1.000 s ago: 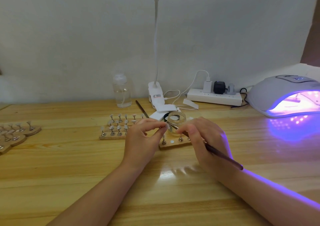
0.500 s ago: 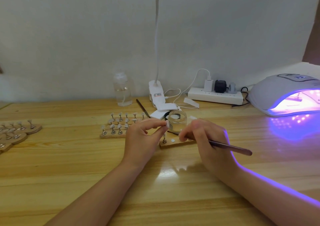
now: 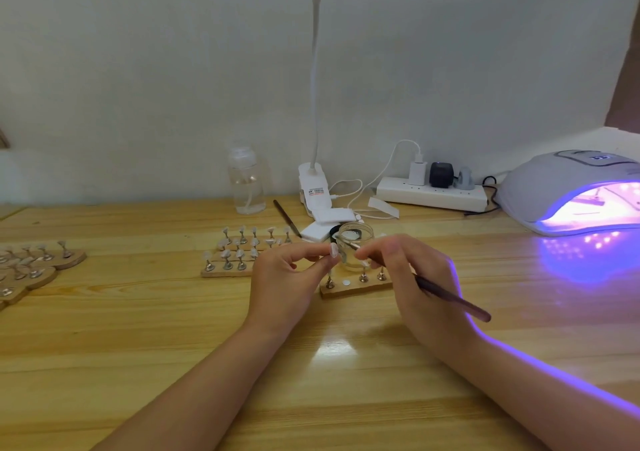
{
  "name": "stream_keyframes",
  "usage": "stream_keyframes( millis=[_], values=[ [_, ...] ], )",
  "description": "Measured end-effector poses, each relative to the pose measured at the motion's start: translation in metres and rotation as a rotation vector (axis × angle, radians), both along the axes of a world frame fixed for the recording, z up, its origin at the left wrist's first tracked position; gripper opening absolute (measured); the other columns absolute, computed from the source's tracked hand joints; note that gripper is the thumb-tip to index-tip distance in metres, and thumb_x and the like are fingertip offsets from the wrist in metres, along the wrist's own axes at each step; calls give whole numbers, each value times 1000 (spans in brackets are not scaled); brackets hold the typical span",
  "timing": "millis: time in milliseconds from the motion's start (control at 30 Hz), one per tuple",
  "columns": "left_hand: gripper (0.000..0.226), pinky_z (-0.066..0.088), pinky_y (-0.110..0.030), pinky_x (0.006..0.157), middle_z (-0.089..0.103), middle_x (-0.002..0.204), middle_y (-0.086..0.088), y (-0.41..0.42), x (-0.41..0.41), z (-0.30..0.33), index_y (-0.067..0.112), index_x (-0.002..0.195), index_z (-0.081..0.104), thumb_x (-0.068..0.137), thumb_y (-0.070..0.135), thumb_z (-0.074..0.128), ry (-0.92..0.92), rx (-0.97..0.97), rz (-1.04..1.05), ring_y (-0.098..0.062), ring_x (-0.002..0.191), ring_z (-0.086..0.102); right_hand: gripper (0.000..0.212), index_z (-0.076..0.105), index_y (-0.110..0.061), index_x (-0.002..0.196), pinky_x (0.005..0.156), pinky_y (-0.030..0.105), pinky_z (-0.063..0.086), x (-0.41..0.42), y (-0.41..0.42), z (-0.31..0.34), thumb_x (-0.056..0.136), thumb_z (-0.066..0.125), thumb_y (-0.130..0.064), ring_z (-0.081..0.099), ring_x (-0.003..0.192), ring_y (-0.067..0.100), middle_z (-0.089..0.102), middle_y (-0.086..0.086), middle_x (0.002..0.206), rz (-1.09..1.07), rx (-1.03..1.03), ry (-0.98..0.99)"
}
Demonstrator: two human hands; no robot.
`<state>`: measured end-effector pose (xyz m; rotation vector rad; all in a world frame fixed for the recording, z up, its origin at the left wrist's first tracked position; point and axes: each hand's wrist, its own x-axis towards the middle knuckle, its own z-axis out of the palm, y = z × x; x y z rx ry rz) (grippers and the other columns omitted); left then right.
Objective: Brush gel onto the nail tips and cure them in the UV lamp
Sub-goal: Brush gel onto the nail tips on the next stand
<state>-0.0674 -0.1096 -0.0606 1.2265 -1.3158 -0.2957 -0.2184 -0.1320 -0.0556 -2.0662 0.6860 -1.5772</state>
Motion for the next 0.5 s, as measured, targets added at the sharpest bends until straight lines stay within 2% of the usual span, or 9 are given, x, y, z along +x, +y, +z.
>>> stream_keyframes(
  millis=[100, 200, 300, 433, 500],
  values=[
    [32, 38, -25, 63, 66, 66, 28, 0, 0, 0, 46, 58, 65, 66, 16, 77, 19, 3, -11, 12, 66, 56, 42, 66, -21, 69, 64, 20, 49, 0, 1, -2, 88, 34, -39, 63, 65, 7, 66, -4, 64, 78, 104, -72],
    [30, 41, -27, 66, 67, 67, 26, 0, 0, 0, 46, 59, 67, 66, 18, 76, 27, 10, -16, 10, 69, 58, 41, 65, -20, 71, 64, 16, 47, 0, 1, -1, 89, 33, -36, 61, 66, 4, 65, -4, 67, 63, 59, -100],
    [26, 41, -25, 65, 67, 68, 26, -1, 0, 0, 41, 65, 67, 66, 17, 77, 19, 11, -9, 8, 70, 59, 40, 66, -18, 77, 68, 24, 51, 0, 0, -1, 90, 33, -37, 62, 72, 7, 67, -4, 73, 51, 54, -35],
    [28, 40, -21, 63, 67, 68, 27, 0, 1, 0, 41, 65, 67, 67, 15, 77, 17, 11, -13, 10, 67, 58, 43, 67, -20, 66, 62, 20, 50, 0, 2, -2, 86, 36, -42, 63, 63, 8, 66, 0, 62, 112, 161, -101],
    [27, 40, -14, 61, 66, 68, 27, 0, 1, 0, 40, 66, 67, 67, 15, 77, 3, 7, -14, 10, 67, 58, 41, 67, -19, 70, 66, 26, 51, 0, 1, -1, 87, 35, -39, 63, 68, 9, 67, -1, 67, 66, 109, -75]
  ],
)
